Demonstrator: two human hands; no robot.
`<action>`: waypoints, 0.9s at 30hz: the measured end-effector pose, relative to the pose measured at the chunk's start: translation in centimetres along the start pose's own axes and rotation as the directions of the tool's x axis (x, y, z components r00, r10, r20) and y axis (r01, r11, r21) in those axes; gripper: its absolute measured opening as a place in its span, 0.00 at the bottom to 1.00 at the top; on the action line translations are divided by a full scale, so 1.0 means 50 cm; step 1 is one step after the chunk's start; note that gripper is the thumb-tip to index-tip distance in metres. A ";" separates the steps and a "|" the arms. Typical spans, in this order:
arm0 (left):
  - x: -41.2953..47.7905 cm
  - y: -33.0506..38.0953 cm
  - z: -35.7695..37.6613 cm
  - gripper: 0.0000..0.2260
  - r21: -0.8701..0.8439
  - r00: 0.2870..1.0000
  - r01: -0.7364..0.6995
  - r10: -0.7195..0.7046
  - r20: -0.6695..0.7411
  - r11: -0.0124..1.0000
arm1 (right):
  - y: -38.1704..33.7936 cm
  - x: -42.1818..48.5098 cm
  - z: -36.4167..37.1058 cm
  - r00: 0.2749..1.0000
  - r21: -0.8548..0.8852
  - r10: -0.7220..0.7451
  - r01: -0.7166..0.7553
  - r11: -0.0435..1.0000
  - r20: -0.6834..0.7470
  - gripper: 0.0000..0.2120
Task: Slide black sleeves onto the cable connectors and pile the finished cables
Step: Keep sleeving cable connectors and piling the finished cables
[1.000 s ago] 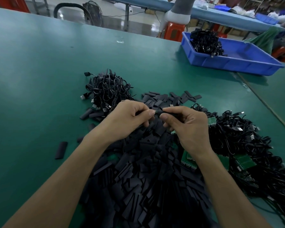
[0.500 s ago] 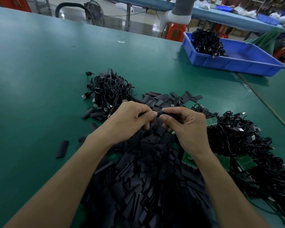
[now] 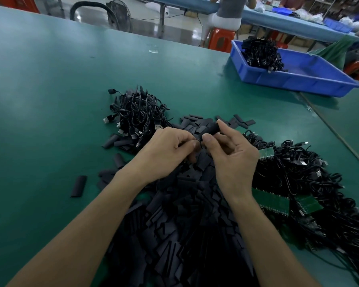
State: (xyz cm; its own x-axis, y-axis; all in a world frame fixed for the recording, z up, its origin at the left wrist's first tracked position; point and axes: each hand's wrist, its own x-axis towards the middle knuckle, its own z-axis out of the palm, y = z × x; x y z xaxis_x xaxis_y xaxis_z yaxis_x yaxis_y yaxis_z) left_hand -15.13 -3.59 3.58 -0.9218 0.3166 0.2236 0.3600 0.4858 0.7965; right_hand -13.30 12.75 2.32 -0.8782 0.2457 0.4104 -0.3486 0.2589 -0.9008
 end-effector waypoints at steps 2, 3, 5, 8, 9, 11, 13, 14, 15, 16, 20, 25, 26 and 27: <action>-0.001 0.001 0.003 0.16 -0.015 1.000 -0.013 0.013 -0.017 1.000 | -0.001 -0.003 0.008 1.000 -0.030 -0.010 0.011 0.999 0.014 0.22; -0.001 0.001 0.004 0.16 -0.023 1.000 -0.016 0.016 -0.026 1.000 | -0.002 -0.004 0.010 1.000 -0.035 -0.006 0.007 0.999 0.018 0.22; -0.001 0.000 0.006 0.17 -0.024 0.999 -0.010 0.009 -0.040 1.000 | -0.003 -0.003 0.013 0.999 -0.057 -0.003 0.005 0.998 0.032 0.21; 0.001 -0.003 0.008 0.18 -0.024 0.998 0.009 -0.010 -0.057 1.000 | -0.009 0.000 0.013 0.997 -0.116 -0.034 0.042 0.992 0.069 0.20; 0.002 -0.004 0.009 0.18 -0.033 0.998 0.012 -0.014 -0.065 0.999 | -0.011 0.002 0.013 0.996 -0.138 -0.048 0.059 0.989 0.079 0.20; 0.003 -0.005 0.010 0.18 -0.050 0.997 0.020 -0.024 -0.073 0.999 | -0.014 0.007 0.012 0.995 -0.172 -0.052 0.067 0.983 0.087 0.20; 0.003 -0.004 0.009 0.16 -0.047 0.997 0.042 -0.045 -0.061 0.998 | -0.017 0.011 0.009 0.995 -0.195 -0.014 0.034 0.980 0.101 0.20; 0.002 -0.003 0.009 0.15 -0.046 0.997 0.058 -0.061 -0.056 0.997 | -0.017 0.013 0.005 0.993 -0.214 0.009 0.016 0.977 0.116 0.20; 0.002 -0.002 0.007 0.14 -0.054 0.995 0.072 -0.075 -0.061 0.996 | -0.018 0.016 -0.001 0.990 -0.247 0.028 0.006 0.969 0.137 0.20; 0.002 -0.002 0.004 0.13 -0.067 0.993 0.081 -0.086 -0.078 0.994 | -0.021 0.019 -0.011 0.985 -0.291 0.042 0.008 0.957 0.165 0.22; 0.009 -0.009 -0.024 0.09 -0.146 0.946 0.094 -0.134 -0.295 0.985 | -0.052 0.049 -0.078 0.911 -0.538 0.131 0.112 0.835 0.392 0.24; 0.044 -0.040 -0.072 0.10 -0.330 0.768 0.133 -0.307 -0.562 0.935 | -0.096 0.085 -0.127 0.721 -0.838 0.458 0.326 0.438 0.520 0.24; 0.061 -0.049 -0.084 0.10 -0.348 0.738 0.146 -0.337 -0.585 0.926 | -0.098 0.085 -0.127 0.725 -0.848 0.455 0.359 0.390 0.516 0.23; 0.080 -0.059 -0.098 0.10 -0.365 0.711 0.160 -0.364 -0.602 0.917 | -0.098 0.083 -0.126 0.740 -0.848 0.426 0.389 0.360 0.520 0.21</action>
State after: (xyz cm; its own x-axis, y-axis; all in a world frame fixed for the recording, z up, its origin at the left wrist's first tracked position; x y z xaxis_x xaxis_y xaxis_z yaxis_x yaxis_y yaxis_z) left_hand -20.57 -7.74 4.89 -0.8726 -0.4422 0.2073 0.1300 0.1988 0.9714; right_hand -13.18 18.38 9.31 -0.9689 -0.1940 -0.1534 -0.1894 0.9809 -0.0442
